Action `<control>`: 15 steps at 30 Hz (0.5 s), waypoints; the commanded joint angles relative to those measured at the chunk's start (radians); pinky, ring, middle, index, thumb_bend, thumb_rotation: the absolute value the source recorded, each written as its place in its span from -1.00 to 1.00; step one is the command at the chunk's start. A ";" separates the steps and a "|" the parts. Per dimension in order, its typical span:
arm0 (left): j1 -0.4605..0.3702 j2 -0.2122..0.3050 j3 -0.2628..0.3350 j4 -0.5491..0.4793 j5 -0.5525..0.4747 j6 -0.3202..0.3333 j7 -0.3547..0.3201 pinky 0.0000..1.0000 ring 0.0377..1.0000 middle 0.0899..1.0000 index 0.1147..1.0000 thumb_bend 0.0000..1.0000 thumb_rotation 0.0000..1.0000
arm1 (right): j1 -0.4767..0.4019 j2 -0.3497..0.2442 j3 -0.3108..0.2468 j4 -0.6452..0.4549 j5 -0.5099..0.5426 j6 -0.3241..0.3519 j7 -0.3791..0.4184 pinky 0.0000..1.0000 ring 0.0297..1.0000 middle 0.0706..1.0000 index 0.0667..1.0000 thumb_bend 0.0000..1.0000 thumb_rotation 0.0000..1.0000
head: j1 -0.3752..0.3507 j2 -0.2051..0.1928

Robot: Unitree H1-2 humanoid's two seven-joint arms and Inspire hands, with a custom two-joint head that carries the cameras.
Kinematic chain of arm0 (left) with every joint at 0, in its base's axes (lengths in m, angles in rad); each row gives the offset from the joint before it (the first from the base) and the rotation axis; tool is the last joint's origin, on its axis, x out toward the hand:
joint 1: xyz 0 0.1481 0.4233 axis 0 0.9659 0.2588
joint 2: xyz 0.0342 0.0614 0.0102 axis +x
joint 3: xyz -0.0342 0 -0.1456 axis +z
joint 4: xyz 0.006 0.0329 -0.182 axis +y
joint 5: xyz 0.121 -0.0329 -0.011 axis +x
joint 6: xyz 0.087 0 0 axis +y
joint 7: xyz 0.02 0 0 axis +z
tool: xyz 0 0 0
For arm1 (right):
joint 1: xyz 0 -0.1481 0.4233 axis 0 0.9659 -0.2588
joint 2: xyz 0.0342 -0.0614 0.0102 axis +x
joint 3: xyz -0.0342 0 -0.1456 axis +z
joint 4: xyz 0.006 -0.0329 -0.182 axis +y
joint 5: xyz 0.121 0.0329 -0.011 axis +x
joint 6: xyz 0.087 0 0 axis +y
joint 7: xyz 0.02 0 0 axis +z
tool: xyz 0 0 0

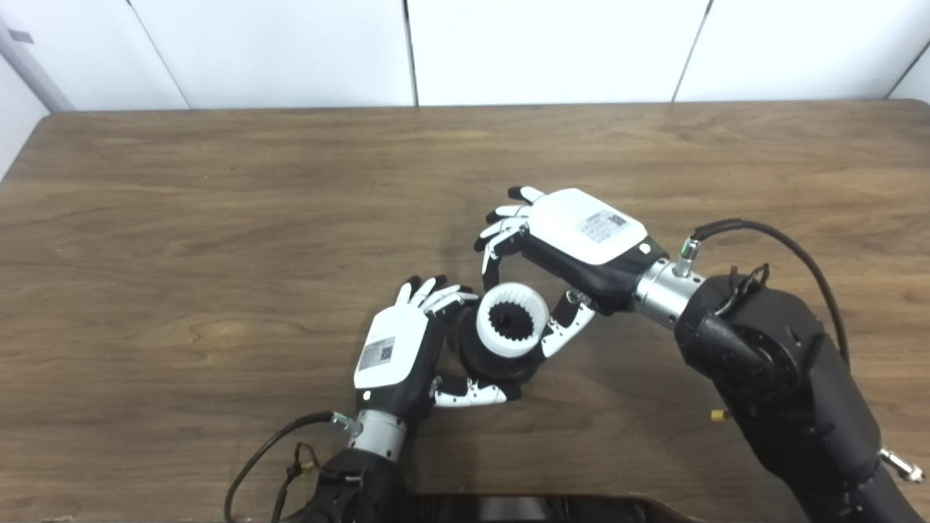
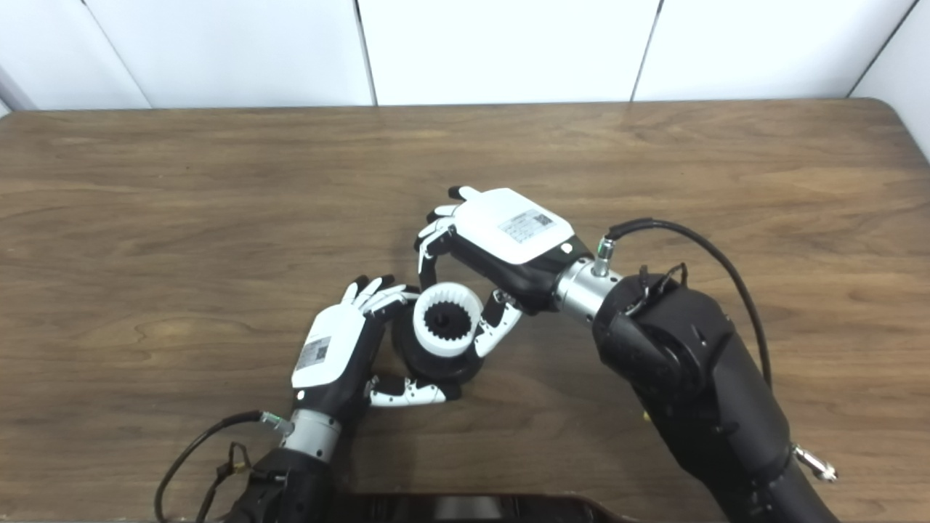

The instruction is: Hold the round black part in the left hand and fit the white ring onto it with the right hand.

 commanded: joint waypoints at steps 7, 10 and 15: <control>0.011 -0.042 -0.026 0.008 0.021 0.017 -0.041 1.00 0.88 0.61 -0.16 0.04 -0.87 | -0.023 0.006 0.023 0.010 -0.008 -0.031 -0.002 1.00 0.79 0.55 -0.11 0.05 -0.73 | 0.013 0.002; 0.010 -0.045 -0.027 0.010 0.024 0.014 -0.040 1.00 0.87 0.60 -0.16 0.04 -0.87 | -0.025 0.004 0.035 0.013 -0.011 -0.032 0.006 1.00 0.80 0.55 -0.11 0.05 -0.73 | 0.017 0.002; 0.009 -0.049 -0.028 0.007 0.029 0.018 -0.043 1.00 0.87 0.60 -0.16 0.04 -0.87 | -0.024 0.004 0.040 0.017 -0.009 -0.032 0.005 1.00 0.79 0.54 -0.11 0.05 -0.73 | 0.018 0.004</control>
